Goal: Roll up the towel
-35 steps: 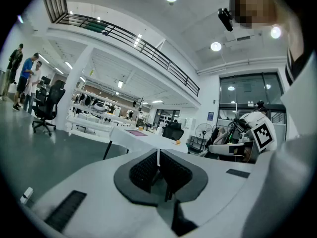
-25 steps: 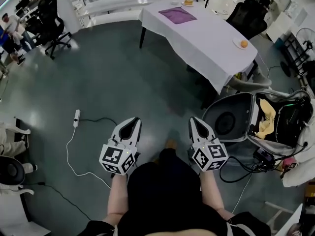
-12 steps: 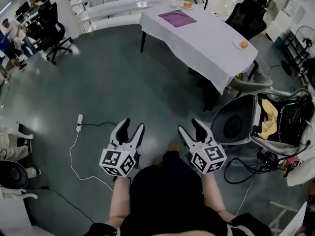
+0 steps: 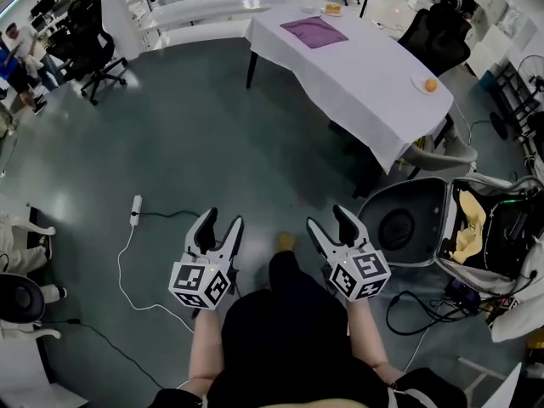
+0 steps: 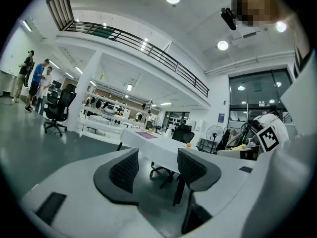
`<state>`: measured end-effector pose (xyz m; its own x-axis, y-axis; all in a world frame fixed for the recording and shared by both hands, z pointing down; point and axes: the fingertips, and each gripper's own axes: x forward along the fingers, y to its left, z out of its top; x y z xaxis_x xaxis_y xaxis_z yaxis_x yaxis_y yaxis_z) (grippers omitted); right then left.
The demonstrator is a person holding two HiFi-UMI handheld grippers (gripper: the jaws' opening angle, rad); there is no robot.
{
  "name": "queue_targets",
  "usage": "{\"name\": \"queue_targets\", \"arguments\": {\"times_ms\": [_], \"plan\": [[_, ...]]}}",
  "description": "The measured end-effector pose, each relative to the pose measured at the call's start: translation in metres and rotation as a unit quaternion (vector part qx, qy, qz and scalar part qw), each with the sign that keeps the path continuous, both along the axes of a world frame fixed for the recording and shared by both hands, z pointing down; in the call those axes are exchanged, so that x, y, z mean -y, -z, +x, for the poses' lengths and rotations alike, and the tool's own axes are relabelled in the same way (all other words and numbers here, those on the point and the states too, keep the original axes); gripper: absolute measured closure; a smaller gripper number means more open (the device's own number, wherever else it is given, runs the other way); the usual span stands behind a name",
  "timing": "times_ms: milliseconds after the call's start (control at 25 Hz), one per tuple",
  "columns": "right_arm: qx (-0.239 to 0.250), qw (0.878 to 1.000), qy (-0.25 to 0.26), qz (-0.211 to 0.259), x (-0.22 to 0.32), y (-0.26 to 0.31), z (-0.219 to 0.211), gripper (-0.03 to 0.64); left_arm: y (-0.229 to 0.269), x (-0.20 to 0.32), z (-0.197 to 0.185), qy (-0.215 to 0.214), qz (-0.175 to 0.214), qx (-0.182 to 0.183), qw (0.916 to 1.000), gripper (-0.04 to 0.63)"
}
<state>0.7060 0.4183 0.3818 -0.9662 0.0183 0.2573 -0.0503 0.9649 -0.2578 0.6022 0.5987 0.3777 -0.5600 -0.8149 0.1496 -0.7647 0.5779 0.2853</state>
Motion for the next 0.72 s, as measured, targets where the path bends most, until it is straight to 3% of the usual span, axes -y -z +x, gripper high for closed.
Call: {"name": "queue_targets", "arguments": {"times_ms": [720], "plan": [[0.012,1.000,0.010,0.003,0.118,-0.001,-0.173,0.309,0.016,0.102,-0.165,0.019,0.006,0.030,0.9994,0.344]]}}
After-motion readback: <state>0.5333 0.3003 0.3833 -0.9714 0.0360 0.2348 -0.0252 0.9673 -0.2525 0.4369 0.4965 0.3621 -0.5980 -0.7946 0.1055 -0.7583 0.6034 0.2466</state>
